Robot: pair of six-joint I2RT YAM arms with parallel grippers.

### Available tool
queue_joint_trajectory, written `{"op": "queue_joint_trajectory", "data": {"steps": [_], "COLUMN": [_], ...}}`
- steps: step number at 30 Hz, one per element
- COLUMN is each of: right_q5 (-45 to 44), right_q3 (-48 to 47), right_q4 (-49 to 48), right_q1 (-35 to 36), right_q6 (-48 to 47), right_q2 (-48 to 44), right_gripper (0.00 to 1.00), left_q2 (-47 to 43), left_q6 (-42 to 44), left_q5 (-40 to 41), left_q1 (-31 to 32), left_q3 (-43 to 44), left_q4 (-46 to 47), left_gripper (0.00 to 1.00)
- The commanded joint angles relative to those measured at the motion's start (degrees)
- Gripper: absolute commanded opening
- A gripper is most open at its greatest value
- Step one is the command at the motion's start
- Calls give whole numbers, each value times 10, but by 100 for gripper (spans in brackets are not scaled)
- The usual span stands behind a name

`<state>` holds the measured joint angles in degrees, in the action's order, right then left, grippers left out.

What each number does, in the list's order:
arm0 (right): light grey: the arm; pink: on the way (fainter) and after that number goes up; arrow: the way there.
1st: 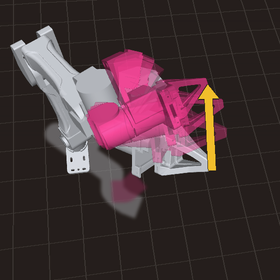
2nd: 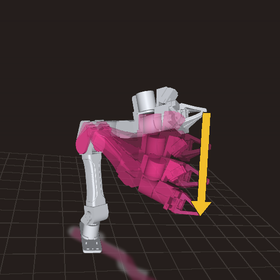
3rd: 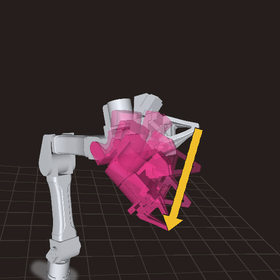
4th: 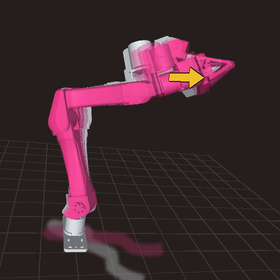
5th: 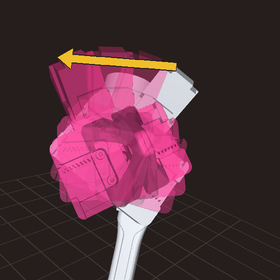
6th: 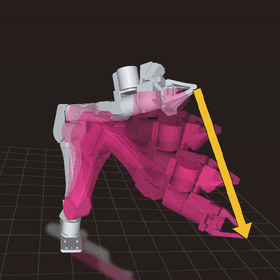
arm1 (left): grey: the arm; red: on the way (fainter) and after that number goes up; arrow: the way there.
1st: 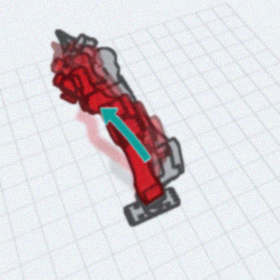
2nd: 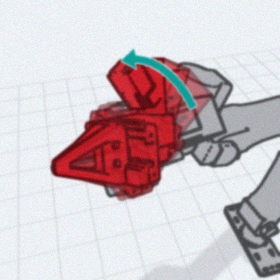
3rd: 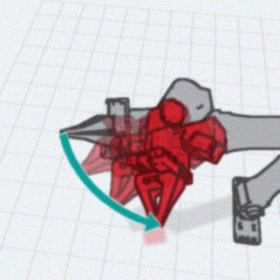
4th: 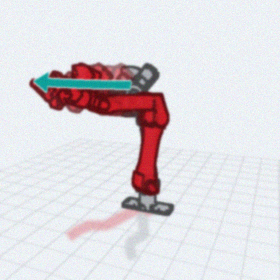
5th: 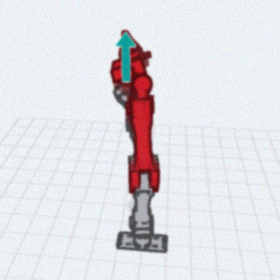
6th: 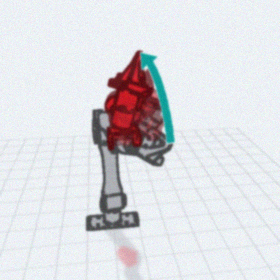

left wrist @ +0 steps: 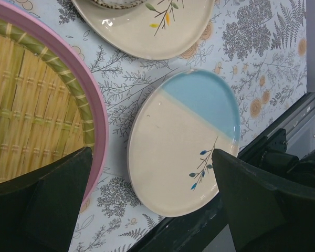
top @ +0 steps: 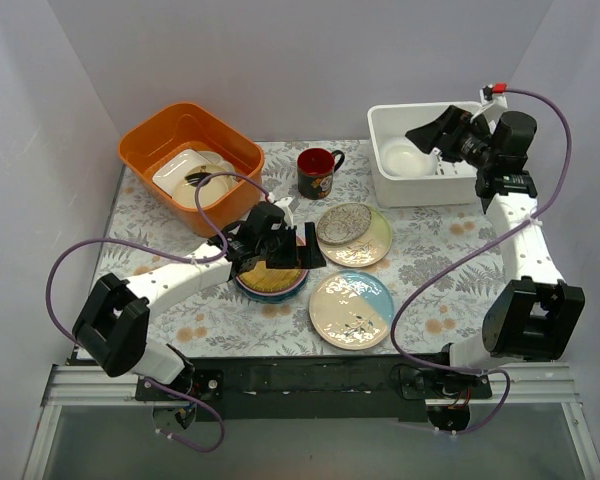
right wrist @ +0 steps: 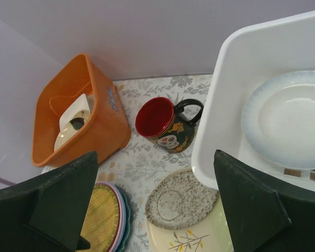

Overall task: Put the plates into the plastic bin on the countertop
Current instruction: Pick up the plate at the center of the board.

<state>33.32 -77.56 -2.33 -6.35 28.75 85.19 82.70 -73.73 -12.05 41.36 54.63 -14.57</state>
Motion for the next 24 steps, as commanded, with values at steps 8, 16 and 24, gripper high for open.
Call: {"op": "queue_joint_trajectory", "data": {"steps": [8, 16, 24], "right_q5": [11, 14, 17], "right_q3": [112, 223, 318], "right_q4": [70, 104, 155], "right_q1": [56, 62, 63], "right_q6": [-52, -63, -73], "right_q2": [-103, -182, -249], "right_gripper": [96, 95, 93], "left_q2": [5, 5, 13], "left_q6": [-11, -14, -7], "left_q5": [-31, -43, -53], "left_q1": [-2, -2, -2], "left_q3": [-1, -13, -15], "left_q4": [5, 14, 16], "left_gripper": [98, 98, 98]}}
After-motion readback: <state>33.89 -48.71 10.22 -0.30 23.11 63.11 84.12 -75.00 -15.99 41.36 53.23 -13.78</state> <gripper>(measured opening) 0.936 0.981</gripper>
